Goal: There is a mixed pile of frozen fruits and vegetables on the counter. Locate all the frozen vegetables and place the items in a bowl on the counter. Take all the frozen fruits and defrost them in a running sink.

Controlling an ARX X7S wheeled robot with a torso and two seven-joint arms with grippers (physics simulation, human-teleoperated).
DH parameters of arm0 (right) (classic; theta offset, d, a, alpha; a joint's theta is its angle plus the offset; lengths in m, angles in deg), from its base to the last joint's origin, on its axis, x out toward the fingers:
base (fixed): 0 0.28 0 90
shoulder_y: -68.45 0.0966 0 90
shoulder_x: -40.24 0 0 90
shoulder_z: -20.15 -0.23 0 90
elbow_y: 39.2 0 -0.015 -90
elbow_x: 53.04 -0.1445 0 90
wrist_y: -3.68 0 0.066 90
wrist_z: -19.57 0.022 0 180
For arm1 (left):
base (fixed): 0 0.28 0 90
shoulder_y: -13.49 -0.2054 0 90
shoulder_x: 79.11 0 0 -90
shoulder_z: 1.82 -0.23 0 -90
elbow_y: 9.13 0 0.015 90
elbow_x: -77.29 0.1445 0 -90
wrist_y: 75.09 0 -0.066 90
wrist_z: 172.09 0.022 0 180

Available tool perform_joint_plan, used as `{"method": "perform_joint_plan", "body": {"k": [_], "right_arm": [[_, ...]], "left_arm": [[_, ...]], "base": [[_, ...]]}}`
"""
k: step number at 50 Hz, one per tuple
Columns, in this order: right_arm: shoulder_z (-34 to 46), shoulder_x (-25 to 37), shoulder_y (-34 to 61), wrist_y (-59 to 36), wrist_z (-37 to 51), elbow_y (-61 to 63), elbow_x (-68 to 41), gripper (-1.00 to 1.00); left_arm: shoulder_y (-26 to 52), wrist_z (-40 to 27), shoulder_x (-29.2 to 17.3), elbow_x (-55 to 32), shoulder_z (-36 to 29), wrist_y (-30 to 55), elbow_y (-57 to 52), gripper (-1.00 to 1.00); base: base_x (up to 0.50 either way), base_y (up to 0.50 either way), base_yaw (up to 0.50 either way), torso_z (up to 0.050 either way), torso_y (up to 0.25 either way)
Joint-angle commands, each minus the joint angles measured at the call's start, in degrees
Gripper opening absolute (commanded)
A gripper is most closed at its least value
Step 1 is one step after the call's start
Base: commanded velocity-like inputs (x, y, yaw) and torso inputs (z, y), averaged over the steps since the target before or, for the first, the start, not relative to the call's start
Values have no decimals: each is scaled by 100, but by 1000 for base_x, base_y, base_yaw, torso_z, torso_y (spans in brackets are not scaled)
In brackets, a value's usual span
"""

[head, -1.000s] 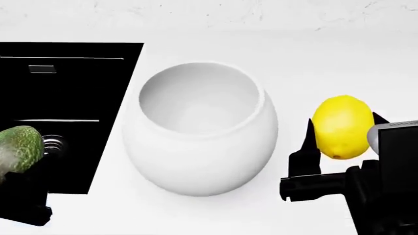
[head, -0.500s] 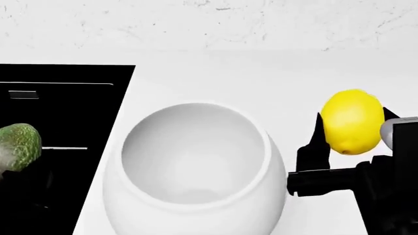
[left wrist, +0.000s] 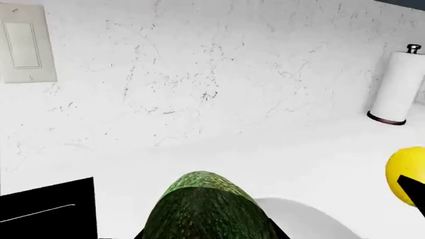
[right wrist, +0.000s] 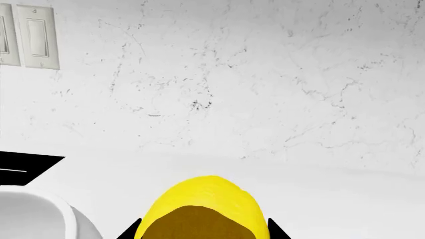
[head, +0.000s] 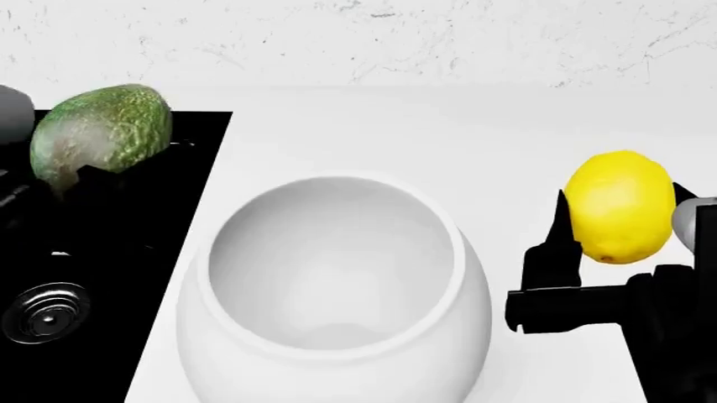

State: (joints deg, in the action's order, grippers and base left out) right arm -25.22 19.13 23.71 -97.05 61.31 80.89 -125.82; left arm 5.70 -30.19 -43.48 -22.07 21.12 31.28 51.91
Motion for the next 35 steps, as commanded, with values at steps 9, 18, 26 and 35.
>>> {"method": "perform_joint_plan", "body": {"k": [9, 18, 26, 35], "right_arm": [[-127, -183, -66, -157, -194, 79, 208, -100], [-111, -183, -115, -155, -185, 100, 232, -100], [-135, -104, -217, -49, -182, 100, 237, -100], [-145, -55, -321, 50, -203, 50, 261, -100]], "left_arm": [[716, 1441, 2014, -253, -80, 480, 1512, -100], [831, 1889, 2592, -73, -294, 657, 2352, -100], [755, 2154, 2916, 106, -442, 657, 2926, -100], [611, 2304, 3050, 207, -554, 648, 3218, -100]], "base": [[0, 0, 0, 0, 0], [0, 0, 0, 0, 1], [0, 0, 0, 0, 0], [0, 0, 0, 0, 0]]}}
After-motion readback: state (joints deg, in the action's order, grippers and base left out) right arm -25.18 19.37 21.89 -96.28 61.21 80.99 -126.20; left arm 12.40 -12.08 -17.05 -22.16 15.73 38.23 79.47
